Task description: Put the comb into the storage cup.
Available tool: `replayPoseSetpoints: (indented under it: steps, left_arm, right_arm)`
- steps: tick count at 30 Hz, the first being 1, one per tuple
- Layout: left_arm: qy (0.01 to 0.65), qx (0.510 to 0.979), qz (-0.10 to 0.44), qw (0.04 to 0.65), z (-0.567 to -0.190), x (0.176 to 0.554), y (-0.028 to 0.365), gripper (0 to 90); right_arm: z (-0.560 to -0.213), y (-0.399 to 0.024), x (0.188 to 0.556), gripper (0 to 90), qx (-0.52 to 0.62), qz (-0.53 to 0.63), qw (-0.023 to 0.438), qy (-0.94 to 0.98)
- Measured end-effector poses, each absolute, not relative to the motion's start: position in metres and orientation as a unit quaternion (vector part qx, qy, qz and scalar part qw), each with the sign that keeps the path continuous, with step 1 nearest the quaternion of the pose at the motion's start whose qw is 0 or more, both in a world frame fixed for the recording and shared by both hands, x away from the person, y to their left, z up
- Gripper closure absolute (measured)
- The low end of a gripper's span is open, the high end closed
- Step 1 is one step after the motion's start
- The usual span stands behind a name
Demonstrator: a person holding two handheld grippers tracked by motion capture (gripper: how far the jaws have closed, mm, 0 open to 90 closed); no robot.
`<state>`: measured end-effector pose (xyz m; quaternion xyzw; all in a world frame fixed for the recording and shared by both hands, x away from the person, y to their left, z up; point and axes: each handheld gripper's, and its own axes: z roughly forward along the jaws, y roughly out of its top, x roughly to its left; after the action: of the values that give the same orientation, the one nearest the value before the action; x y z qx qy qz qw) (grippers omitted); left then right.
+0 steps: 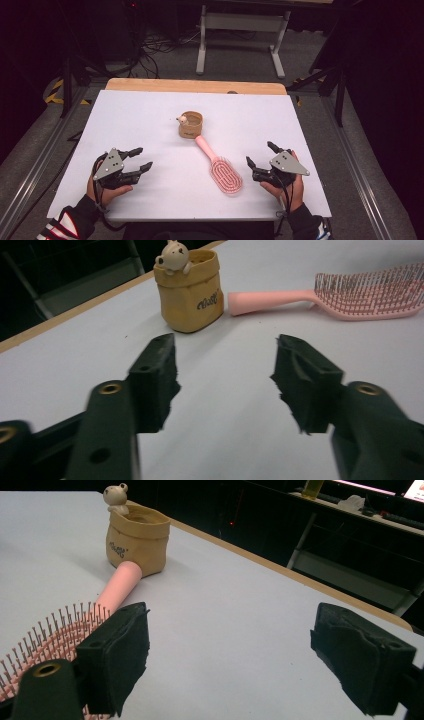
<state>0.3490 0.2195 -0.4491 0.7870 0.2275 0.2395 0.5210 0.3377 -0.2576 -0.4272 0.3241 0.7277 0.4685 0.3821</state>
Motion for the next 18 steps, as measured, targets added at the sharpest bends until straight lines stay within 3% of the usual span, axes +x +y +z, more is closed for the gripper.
replayPoseSetpoints:
  steps: [6,10,18]
  left_arm:
    - [0.222,0.795,0.236,0.513,-0.448,0.355,0.214,69.3]
    - [0.214,0.805,0.232,0.503,-0.448,0.360,0.209,79.3]
    - [0.194,0.815,0.227,0.497,-0.443,0.370,0.197,90.0]
  right_arm:
    - [-0.427,-0.257,0.338,15.8,0.325,0.469,0.381,0.728]
    - [-0.428,-0.258,0.339,15.8,0.328,0.470,0.379,0.727]
    - [-0.428,-0.257,0.339,15.8,0.330,0.470,0.376,0.727]
